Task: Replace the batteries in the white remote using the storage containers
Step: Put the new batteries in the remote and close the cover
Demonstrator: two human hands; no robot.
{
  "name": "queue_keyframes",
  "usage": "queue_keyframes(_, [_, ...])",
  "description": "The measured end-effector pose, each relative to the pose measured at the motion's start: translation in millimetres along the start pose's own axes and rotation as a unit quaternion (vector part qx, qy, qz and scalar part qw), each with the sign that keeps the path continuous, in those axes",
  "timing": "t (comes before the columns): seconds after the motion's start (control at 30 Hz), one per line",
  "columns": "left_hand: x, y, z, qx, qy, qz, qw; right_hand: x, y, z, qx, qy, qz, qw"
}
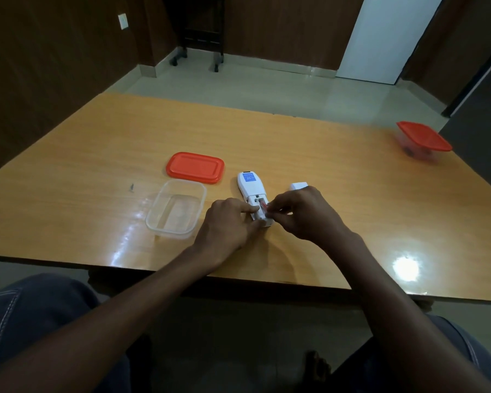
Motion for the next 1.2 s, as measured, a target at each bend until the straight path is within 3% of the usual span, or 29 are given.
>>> queue_keyframes(0.23, [-2, 0, -2, 0.002, -0.001, 0.006, 1.0, 0, -6, -3, -0.004, 0.001, -0.029, 1.0])
queue_keyframes(0.5, [-2, 0, 0, 0.001, 0.0, 0.017, 1.0, 1, -13, -1, -0.199, -0.12, -0.07, 0.97])
queue_keyframes(0.77, [-2, 2, 0, -0.004, 0.003, 0.016, 1.0, 1, -19, -7, -0.278, -0.171, -0.091, 0.941])
queue_keyframes(1.1, [-2, 4, 0, -0.003, -0.001, 0.011, 1.0, 21, -17, -5, -0.321, -0.169, -0.105, 0.926])
queue_keyframes(1.2, [-3, 5, 0, 0.001, -0.004, 0.024, 1.0, 25, -13, 7, -0.331, -0.077, -0.087, 0.936])
Point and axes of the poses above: each hand's wrist, its own y-axis away from the middle knuckle, its own x-axis out of the back of the hand, z = x × y, the point moved 1 cm from there along -y, towards the middle knuckle, and after that the axes turned 3 degrees about -x, right-handed, at the moved point
